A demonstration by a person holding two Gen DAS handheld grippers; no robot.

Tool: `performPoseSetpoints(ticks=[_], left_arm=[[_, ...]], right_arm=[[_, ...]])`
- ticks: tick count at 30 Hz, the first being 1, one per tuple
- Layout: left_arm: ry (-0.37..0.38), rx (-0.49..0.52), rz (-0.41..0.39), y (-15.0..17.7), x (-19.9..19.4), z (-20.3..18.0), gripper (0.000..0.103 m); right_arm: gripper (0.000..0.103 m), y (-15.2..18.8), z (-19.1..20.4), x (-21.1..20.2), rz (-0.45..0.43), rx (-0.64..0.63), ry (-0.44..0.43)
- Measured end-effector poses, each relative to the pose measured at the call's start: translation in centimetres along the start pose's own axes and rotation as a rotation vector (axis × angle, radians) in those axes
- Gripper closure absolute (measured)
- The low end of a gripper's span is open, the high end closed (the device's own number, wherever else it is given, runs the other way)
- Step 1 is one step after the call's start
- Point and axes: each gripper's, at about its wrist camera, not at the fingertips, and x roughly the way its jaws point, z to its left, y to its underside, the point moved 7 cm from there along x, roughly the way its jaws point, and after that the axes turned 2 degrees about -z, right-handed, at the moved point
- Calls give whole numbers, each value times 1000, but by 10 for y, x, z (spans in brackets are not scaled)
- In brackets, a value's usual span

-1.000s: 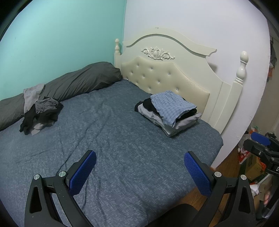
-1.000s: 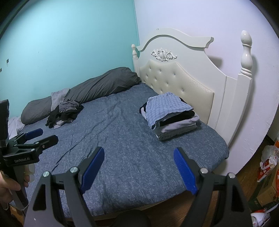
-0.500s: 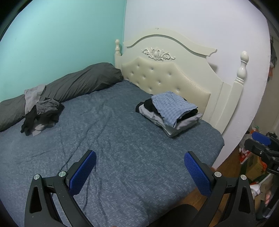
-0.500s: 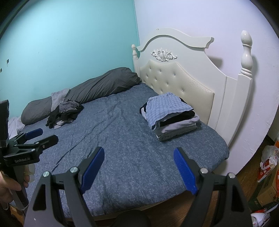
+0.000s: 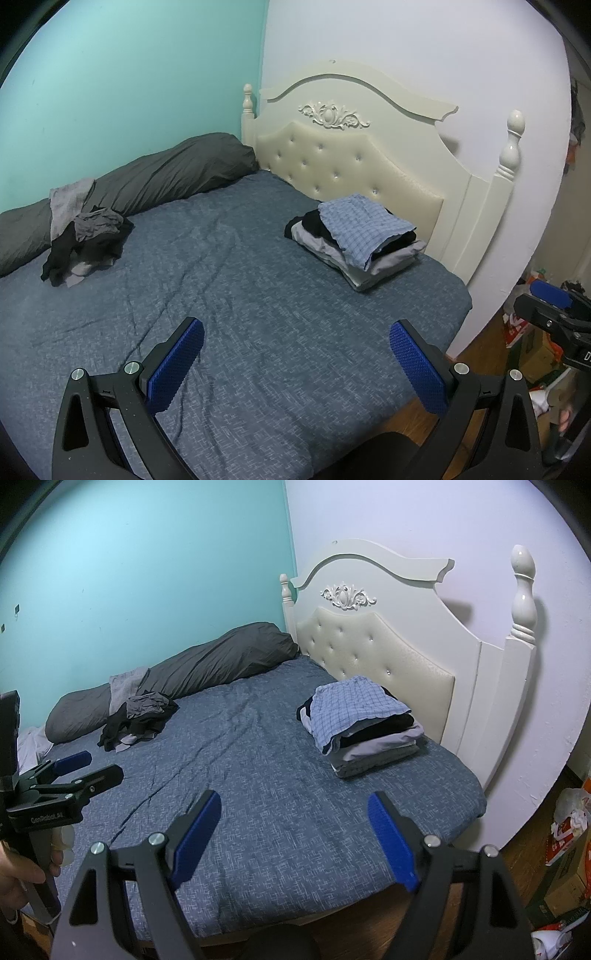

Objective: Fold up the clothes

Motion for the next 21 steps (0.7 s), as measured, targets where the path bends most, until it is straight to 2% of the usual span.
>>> performPoseSetpoints(ticks=[21], left_arm=[[2, 6, -9, -2, -4, -3, 0]], right_arm=[[20, 0, -1, 0, -1, 0, -3]])
